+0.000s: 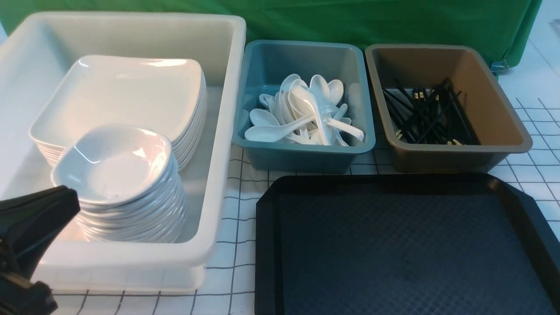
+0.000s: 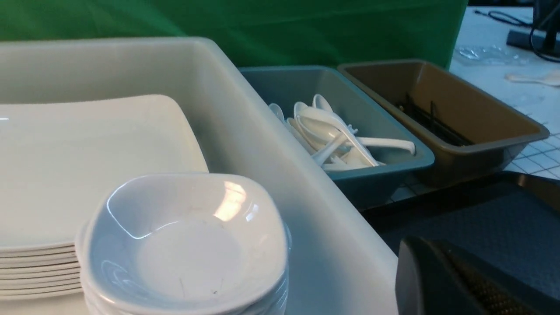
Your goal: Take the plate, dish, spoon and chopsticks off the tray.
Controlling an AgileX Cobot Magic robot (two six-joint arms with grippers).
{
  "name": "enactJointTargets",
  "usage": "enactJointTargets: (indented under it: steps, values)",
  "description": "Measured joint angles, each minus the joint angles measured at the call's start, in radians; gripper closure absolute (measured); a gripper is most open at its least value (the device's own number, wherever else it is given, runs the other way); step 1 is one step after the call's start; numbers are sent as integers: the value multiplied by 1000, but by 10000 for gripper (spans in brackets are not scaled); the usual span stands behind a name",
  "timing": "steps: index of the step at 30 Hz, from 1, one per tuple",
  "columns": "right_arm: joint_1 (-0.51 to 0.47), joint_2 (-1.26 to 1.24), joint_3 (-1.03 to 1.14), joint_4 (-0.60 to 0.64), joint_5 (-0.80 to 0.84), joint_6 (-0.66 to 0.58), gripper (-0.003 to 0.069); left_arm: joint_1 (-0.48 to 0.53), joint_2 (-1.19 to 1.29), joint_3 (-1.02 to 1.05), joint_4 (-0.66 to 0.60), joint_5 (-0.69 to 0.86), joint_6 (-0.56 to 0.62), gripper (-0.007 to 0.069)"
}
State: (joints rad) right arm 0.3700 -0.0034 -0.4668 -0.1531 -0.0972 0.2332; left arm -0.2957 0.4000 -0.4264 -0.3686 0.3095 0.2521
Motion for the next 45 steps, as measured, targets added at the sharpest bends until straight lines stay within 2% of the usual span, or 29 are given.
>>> enactJointTargets:
  steps: [6,27,32,34,36,38,45]
  values:
    - [0,0,0,0,-12,0,574,0,-5,5,-2,-17,-1,625]
    - [0,0,1,0,-14,0,545,0,-5,6,4,-21,0,620]
    - [0,0,1,0,-14,0,534,0,-11,6,84,-25,-2,620]
    - [0,0,1,0,-14,0,531,11,-35,16,148,-38,-55,620]
    - [0,0,1,0,-14,0,524,58,-91,67,248,-105,-142,620]
    - [0,0,1,0,-14,0,520,105,-141,117,277,-149,-168,620]
    - [0,0,1,0,-14,0,505,282,-317,349,316,-207,-179,620]
